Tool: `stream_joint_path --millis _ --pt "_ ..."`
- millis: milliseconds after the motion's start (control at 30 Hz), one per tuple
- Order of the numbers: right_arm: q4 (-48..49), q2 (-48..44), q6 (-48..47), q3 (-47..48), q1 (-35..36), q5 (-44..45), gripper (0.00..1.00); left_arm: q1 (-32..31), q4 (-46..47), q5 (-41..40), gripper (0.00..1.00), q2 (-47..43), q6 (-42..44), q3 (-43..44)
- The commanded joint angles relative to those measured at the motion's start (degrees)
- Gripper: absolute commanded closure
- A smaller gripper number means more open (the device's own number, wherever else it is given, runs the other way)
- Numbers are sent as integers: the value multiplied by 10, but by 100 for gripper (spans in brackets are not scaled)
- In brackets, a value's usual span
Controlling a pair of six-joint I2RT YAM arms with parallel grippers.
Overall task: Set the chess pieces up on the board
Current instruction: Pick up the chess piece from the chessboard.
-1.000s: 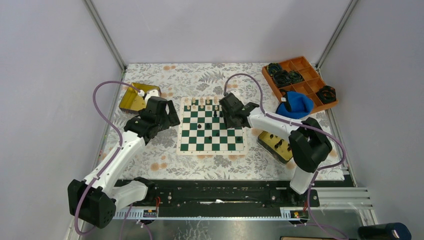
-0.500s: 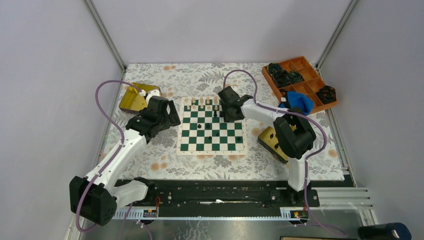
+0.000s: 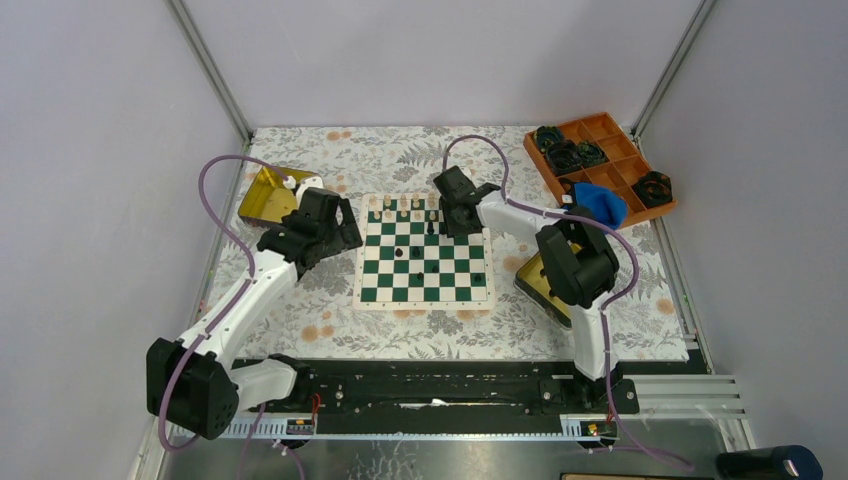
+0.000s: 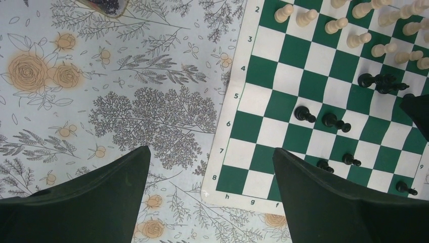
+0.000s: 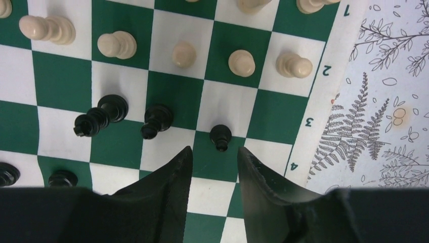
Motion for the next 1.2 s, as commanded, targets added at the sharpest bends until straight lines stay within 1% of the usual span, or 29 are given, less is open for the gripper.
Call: stream_joint_path --millis 0,167,467,667,800,900,1167 --pt "2 9 -10 33 -7 -5 58 8 32 6 1 5 19 19" --pt "-2 17 -12 43 -10 -4 66 15 35 11 1 9 23 20" --pt "-6 27 -17 45 -15 0 78 23 38 18 1 10 25 15" --pt "-4 18 -19 36 -16 1 91 24 38 21 1 4 24 9" --pt "-5 5 -21 28 -16 3 98 25 38 22 1 -2 23 5" --pt "-7 -8 -21 20 -16 4 100 25 37 23 1 -6 20 2" --pt "-6 -62 -18 -31 -10 -1 100 25 36 25 1 -21 9 -15"
